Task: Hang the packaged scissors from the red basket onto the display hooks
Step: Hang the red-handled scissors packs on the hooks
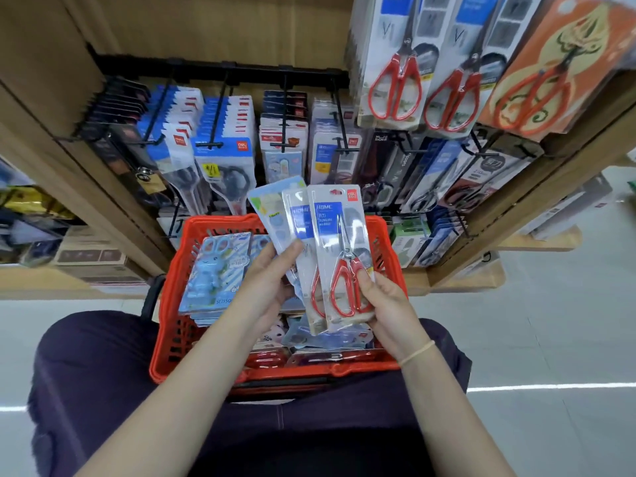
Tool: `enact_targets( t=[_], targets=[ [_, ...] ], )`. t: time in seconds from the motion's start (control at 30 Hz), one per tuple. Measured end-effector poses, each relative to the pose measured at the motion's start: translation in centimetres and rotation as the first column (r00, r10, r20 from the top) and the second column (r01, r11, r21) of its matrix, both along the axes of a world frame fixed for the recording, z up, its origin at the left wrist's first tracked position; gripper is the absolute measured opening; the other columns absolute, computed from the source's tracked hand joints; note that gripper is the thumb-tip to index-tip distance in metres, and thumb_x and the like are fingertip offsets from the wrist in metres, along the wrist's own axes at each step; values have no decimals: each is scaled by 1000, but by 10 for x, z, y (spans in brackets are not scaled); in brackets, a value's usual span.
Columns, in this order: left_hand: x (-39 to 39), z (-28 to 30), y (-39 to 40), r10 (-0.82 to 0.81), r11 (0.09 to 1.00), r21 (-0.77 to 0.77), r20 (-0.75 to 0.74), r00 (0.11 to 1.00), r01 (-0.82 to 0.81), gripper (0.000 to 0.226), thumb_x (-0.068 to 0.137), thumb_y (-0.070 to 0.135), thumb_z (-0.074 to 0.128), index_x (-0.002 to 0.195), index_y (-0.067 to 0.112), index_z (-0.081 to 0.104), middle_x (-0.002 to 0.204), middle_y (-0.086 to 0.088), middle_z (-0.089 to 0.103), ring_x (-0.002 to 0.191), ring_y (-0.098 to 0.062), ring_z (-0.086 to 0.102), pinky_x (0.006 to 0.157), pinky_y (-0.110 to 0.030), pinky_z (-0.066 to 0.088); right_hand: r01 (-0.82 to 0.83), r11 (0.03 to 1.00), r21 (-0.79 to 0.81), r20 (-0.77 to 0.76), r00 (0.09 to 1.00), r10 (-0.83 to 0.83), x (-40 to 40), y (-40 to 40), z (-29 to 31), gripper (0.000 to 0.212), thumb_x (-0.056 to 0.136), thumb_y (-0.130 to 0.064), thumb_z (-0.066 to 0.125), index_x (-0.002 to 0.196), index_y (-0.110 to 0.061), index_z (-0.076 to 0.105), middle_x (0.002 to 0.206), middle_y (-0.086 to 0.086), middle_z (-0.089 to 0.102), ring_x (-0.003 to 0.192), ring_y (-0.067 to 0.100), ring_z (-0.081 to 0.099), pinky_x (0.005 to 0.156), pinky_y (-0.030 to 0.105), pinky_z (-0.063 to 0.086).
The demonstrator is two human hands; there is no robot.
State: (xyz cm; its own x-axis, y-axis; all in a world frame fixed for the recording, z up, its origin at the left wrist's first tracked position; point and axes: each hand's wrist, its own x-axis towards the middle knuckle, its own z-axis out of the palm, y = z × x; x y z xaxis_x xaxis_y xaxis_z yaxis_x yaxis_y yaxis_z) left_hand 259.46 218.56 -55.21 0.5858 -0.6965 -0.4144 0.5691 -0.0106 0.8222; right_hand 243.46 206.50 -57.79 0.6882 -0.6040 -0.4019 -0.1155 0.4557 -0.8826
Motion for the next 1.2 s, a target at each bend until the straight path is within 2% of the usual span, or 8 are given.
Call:
enact_targets(
  t=[0.1, 0.23, 0.5, 0.67, 0.87, 1.0, 1.1, 1.2],
  targets=[
    [7, 5, 3, 42, 999, 20, -49, 998, -41, 53, 93, 43, 59, 139, 15, 60, 128, -5, 72, 120, -25, 67, 102, -45, 53, -1, 1000, 3, 15, 1000, 1, 0, 2, 2, 33, 88, -39, 65, 103, -12, 78, 126, 21, 67, 111, 31, 67, 106, 51, 49],
    [18, 5, 10, 72, 995, 64, 5, 997, -72, 41, 103, 40, 56, 139, 20, 60, 130, -3, 71, 118, -21, 68, 106, -45, 51, 73, 995, 68, 60, 995, -78, -3, 1, 5, 23, 89, -32, 61, 94, -13, 73, 88, 5, 75, 81, 15, 70, 72, 27, 58],
    [8, 11, 12, -86, 995, 56, 57, 995, 83, 40, 93, 46, 66, 131, 34, 61, 128, 4, 72, 119, -22, 67, 106, -53, 48, 53, 991, -125, -21, 998, -56, 15, 12, 22, 53, 87, -51, 67, 108, -3, 68, 100, 11, 74, 91, 25, 67, 89, 41, 53],
    [1, 23, 4, -27, 1000, 13, 182, 983, 25, 65, 68, 25, 83, 129, 26, 59, 119, 2, 76, 107, -20, 74, 96, -45, 57, 53, 935, -350, -5, 998, -59, 33, 27, 41, 29, 88, -24, 75, 108, -9, 58, 93, 9, 71, 80, 18, 66, 74, 35, 55],
    [11, 54, -12, 7, 997, -73, 264, 965, 13, 66, 71, 20, 91, 129, 25, 60, 121, -1, 75, 111, -24, 72, 92, -45, 58, 79, 877, -475, 18, 997, -80, 41, 11, 68, 35, 91, -34, 72, 87, -2, 58, 77, 6, 52, 71, 16, 47, 70, 34, 40],
    [17, 84, -24, 2, 987, -159, 192, 981, 29, 49, 73, 18, 77, 120, 20, 64, 109, -5, 79, 95, -24, 77, 72, -34, 62, 115, 880, -461, 96, 992, -79, 45, -7, 96, 44, 83, -61, 68, 88, -19, 57, 77, 14, 51, 71, 25, 48, 69, 45, 42],
    [22, 101, -33, -70, 982, -163, 142, 987, 93, 49, 76, 22, 75, 124, 12, 66, 114, -16, 76, 100, -32, 75, 81, -42, 63, 125, 871, -475, 136, 988, -68, 47, -19, 115, 27, 85, -59, 63, 94, -33, 61, 89, 26, 64, 81, 44, 62, 81, 58, 52],
    [23, 118, -45, -149, 977, -132, 138, 979, 168, 53, 74, 24, 75, 125, 13, 68, 112, -16, 77, 97, -29, 76, 85, -44, 62, 191, 841, -506, 189, 976, -108, 47, -31, 130, 14, 98, -45, 59, 104, -32, 62, 86, 9, 71, 79, 29, 66, 79, 48, 53]
  ],
)
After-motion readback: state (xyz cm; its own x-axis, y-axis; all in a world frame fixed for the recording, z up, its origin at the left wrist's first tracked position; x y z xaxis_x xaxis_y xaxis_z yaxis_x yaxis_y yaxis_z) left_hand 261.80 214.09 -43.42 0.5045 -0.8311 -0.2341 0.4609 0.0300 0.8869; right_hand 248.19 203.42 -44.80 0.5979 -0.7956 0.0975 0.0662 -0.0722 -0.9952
